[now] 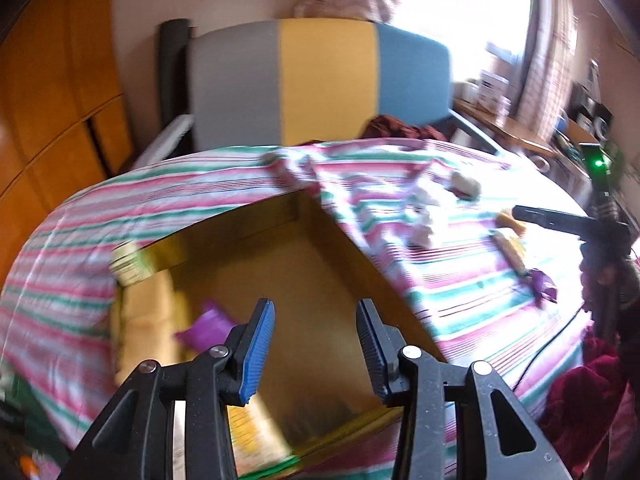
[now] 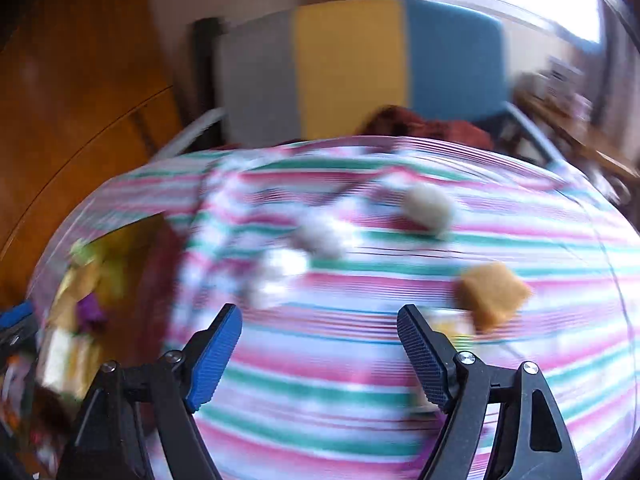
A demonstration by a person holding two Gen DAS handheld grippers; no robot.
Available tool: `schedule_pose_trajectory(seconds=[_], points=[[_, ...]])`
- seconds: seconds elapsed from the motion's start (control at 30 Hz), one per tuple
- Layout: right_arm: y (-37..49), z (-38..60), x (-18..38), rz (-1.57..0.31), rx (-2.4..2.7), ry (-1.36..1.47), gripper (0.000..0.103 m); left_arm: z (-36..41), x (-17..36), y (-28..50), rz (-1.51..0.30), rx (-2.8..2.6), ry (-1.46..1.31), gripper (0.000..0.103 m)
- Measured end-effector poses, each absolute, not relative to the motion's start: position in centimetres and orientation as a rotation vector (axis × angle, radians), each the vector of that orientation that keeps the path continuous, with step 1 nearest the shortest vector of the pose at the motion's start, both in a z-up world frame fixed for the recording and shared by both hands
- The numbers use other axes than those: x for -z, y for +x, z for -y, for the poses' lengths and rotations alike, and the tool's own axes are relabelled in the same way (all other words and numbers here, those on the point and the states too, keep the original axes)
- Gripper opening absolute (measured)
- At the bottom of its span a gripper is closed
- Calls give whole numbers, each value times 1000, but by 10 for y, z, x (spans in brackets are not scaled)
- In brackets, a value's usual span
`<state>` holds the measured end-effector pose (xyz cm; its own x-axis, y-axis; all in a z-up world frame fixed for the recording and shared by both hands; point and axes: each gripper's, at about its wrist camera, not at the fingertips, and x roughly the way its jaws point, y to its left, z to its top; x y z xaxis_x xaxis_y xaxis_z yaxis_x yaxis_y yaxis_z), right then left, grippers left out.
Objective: Organize objects
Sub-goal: 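Move both grippers from the gold tray back toward the remaining items, then grasp a white plastic-wrapped bundle with the left gripper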
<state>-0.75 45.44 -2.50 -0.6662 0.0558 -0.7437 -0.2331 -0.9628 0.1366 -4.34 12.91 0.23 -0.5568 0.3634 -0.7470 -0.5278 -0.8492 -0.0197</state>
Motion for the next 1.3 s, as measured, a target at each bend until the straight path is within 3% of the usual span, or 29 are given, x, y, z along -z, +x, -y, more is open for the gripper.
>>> schedule_pose_trajectory(seconds=[0.23, 0.6, 1.0, 1.07, 1.1, 1.3], points=[[16, -531, 51, -636, -2508, -1091, 81, -209, 6, -63, -321, -2220, -1114, 43], [32, -547, 41, -773, -2497, -976, 85, -324, 46, -110, -450, -2068, -1233, 43], [51, -574, 35, -939, -2429, -833, 85, -380, 92, -158, -488, -2037, -1347, 48], [55, -579, 35, -966, -2414, -800, 85, -381, 102, -162, -473, -2018, -1385, 33], [58, -582, 35, -978, -2402, -784, 85, -378, 104, -162, -454, -2028, -1381, 31], [67, -599, 39, -1068, -2343, -723, 85, -357, 88, -136, -382, -2028, -1303, 30]])
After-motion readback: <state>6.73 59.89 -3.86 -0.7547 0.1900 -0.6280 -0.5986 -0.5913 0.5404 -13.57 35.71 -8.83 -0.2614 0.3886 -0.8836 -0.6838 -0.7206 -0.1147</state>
